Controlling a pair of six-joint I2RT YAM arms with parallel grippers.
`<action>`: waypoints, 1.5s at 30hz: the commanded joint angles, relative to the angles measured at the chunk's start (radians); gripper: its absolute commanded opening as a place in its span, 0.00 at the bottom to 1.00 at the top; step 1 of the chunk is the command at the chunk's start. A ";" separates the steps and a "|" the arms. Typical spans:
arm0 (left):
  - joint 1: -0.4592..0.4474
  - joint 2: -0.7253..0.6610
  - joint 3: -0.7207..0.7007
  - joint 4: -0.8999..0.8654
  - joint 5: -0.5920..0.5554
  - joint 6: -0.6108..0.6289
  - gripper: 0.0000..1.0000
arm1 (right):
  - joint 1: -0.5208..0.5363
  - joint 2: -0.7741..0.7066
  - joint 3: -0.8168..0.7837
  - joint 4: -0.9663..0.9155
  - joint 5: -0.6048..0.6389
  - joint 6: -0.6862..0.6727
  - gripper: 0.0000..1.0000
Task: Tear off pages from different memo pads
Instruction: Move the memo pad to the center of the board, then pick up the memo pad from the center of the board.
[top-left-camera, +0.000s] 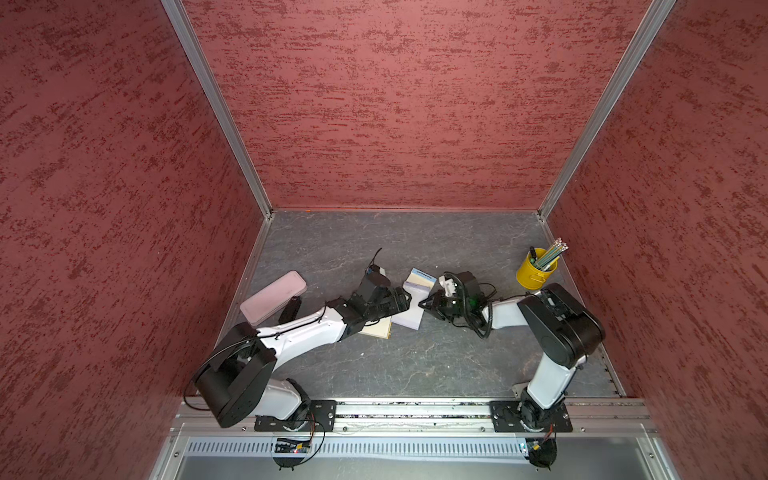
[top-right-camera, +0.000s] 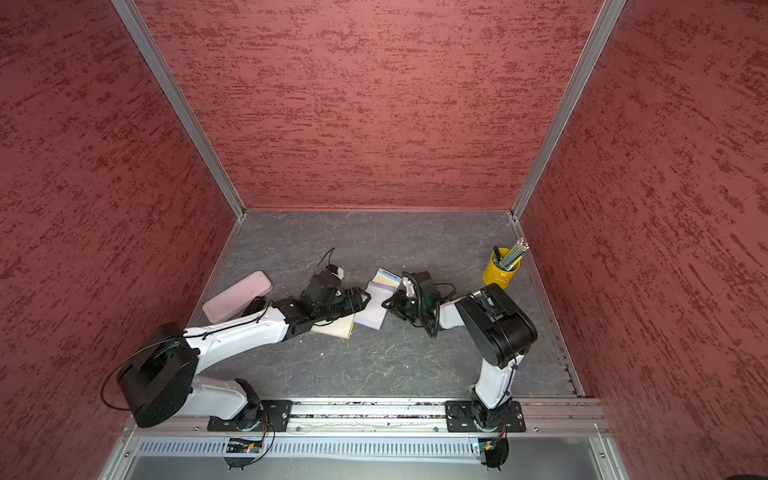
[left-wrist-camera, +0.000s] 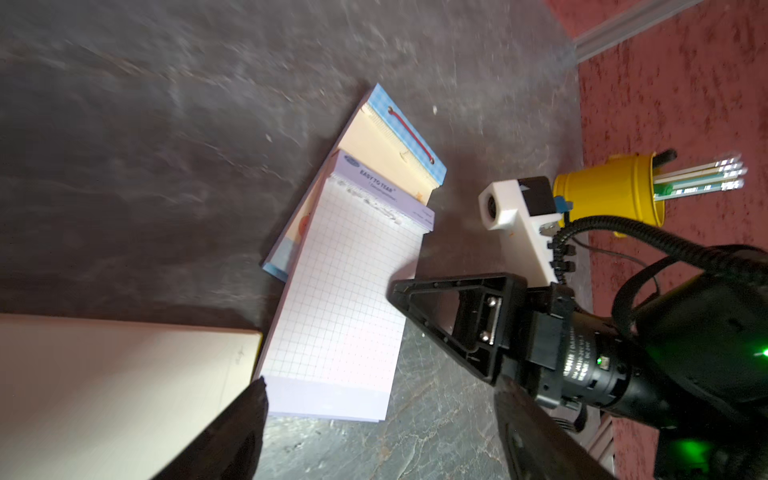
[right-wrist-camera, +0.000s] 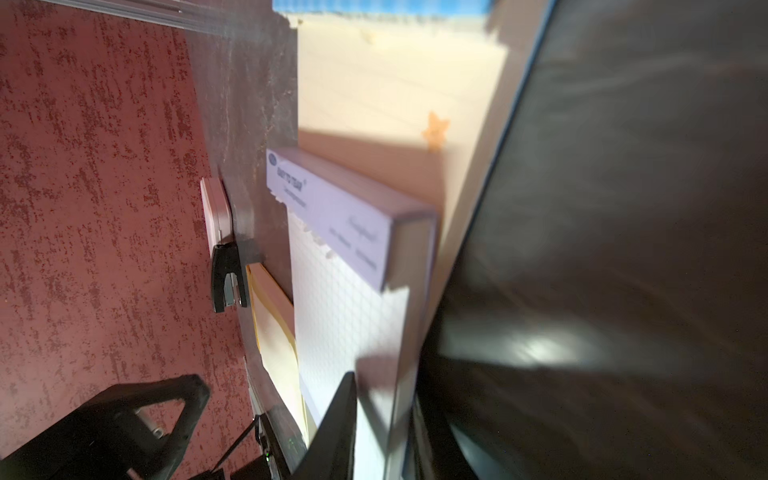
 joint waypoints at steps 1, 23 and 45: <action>0.045 -0.047 -0.019 -0.054 -0.024 0.044 0.85 | 0.021 0.040 0.058 0.044 0.038 0.064 0.21; 0.053 0.143 0.103 -0.074 0.040 0.129 0.83 | -0.012 -0.095 -0.076 0.016 -0.045 0.017 0.50; 0.053 0.179 -0.020 0.069 0.160 0.017 0.48 | 0.090 -0.018 -0.140 0.391 -0.108 0.225 0.08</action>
